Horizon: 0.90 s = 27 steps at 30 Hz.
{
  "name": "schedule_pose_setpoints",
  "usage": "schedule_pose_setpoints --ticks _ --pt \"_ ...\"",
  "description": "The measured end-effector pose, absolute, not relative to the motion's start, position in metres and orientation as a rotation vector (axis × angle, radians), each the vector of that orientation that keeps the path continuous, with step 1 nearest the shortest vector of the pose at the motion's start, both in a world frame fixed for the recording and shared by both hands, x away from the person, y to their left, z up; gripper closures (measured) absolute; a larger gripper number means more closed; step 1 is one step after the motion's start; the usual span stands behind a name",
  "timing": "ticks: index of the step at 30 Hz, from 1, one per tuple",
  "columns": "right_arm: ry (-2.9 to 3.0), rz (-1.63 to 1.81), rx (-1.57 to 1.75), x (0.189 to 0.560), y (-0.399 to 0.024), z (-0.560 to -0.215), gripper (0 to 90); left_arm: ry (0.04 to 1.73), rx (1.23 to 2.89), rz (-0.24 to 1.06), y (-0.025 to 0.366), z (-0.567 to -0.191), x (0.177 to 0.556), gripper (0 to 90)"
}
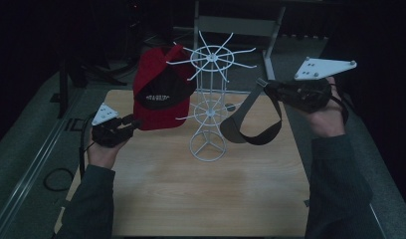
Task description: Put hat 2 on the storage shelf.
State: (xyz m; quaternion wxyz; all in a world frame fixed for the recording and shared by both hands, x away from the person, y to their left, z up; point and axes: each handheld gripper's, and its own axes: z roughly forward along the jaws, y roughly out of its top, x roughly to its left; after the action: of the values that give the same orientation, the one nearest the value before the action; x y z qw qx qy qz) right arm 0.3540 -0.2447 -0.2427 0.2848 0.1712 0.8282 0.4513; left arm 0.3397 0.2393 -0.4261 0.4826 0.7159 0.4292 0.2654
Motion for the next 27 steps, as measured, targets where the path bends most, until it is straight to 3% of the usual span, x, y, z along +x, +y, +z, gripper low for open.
schedule_pose_setpoints --ticks 27 --pt "2.199 1.314 0.469 0.359 -0.243 -0.231 88.0 1.048 1.741 0.648 0.238 -0.426 0.341 66.8"
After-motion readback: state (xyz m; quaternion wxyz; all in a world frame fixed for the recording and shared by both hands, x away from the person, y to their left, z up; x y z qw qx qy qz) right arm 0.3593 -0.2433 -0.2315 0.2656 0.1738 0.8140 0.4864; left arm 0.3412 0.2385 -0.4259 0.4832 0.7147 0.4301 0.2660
